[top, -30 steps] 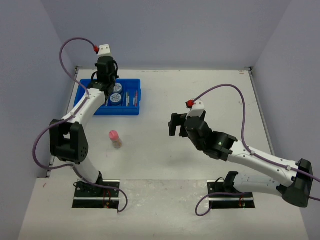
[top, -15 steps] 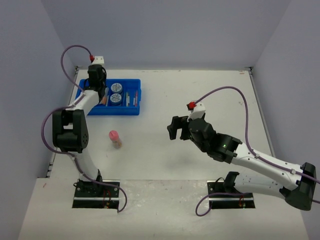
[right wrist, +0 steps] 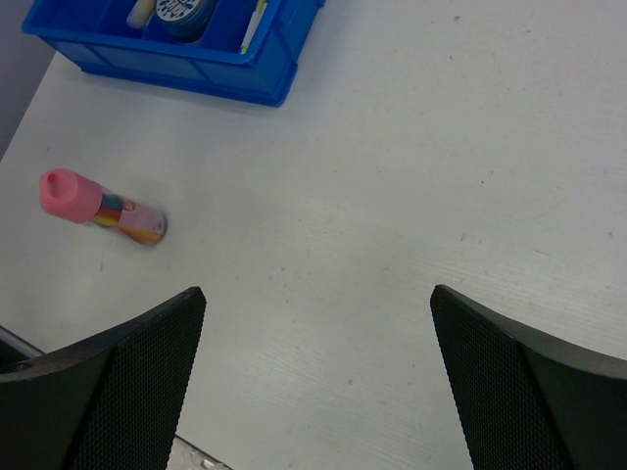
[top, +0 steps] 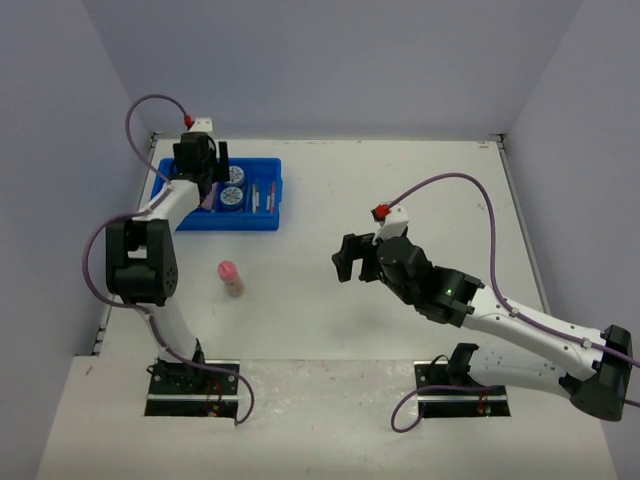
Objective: Sort the stationery into containers
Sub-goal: Place the pen in the storage box, then pick up the stationery from the center of the board.
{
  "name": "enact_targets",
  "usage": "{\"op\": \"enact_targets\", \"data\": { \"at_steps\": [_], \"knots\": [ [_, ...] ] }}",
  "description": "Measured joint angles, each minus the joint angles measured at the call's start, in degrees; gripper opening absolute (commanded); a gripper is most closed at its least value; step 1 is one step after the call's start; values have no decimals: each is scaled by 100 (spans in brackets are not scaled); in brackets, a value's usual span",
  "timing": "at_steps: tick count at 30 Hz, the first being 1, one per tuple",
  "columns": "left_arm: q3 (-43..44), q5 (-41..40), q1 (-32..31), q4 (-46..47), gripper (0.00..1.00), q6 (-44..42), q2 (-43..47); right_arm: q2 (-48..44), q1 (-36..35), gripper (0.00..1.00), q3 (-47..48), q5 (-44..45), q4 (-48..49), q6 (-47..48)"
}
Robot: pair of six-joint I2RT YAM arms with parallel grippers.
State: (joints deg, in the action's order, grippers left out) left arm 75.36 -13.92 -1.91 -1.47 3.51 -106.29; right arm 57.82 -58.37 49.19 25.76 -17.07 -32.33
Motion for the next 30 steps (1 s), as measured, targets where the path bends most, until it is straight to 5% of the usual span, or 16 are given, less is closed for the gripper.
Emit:
{"op": "enact_targets", "data": {
  "at_steps": [7, 14, 21, 30],
  "knots": [
    [-88, -284, -227, -525, 100, 1120, 2252, 11, 0, 99, 0, 1, 59, 37],
    [-1882, -896, -1834, -867, 100, 2745, 5548, 69, 0, 99, 0, 9, 82, 108],
    [-3252, -902, -2622, -2686, 100, 3907, 6241, 154, 0, 99, 0, 5, 82, 122],
    [-3400, -735, -2636, -3693, 100, 4340, 5979, 86, 0, 99, -34, 5, 96, 125]
  ]
}}
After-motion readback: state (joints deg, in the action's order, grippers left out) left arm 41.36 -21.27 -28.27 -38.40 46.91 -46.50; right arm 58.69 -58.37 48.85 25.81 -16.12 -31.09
